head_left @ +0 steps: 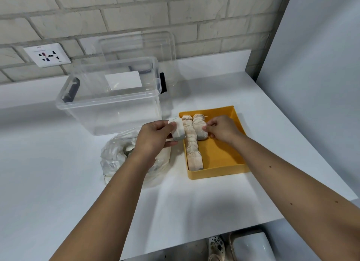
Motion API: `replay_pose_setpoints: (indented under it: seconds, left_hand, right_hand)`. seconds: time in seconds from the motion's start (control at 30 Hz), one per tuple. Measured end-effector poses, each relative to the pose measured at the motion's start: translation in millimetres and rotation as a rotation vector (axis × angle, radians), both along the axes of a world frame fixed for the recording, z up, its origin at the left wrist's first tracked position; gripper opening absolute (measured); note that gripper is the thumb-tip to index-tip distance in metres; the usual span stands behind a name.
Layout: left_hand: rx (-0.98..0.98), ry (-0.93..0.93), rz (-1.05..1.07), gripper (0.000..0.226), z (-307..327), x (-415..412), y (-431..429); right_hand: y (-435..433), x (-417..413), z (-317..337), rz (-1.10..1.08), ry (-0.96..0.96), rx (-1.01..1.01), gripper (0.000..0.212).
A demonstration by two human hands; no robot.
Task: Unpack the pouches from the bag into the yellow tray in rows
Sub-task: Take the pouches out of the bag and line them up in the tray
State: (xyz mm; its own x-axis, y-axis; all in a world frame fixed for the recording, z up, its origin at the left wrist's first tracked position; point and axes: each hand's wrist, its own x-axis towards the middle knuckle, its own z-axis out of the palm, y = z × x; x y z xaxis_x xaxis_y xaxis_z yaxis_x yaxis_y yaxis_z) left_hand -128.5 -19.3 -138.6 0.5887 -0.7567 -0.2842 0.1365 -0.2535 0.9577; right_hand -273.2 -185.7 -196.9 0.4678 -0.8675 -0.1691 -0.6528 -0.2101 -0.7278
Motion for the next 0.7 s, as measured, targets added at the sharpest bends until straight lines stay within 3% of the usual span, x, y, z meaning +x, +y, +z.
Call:
replay_pose_setpoints:
  seconds: [0.23, 0.37, 0.47, 0.53, 0.7]
  left_hand:
    - [0.031, -0.042, -0.018, 0.016, -1, 2, -1]
    - [0.032, -0.037, -0.041, 0.02, 0, 3, -1]
    - [0.012, -0.03, -0.063, 0.021, 3, 0, -3]
    - [-0.006, -0.012, -0.084, 0.021, 5, -4, -4]
    - [-0.044, 0.011, -0.078, 0.005, 8, -13, -3]
  right_hand:
    - [0, 3, -4, -0.028, 0.012, -0.02, 0.026]
    - [17, -5, 25, -0.058, -0.146, -0.164, 0.028]
    - [40, -6, 54, 0.088, -0.322, 0.054, 0.022]
    - [50, -4, 63, 0.174, -0.3, 0.17, 0.022]
    - [48, -8, 72, 0.161, -0.282, 0.036, 0.008]
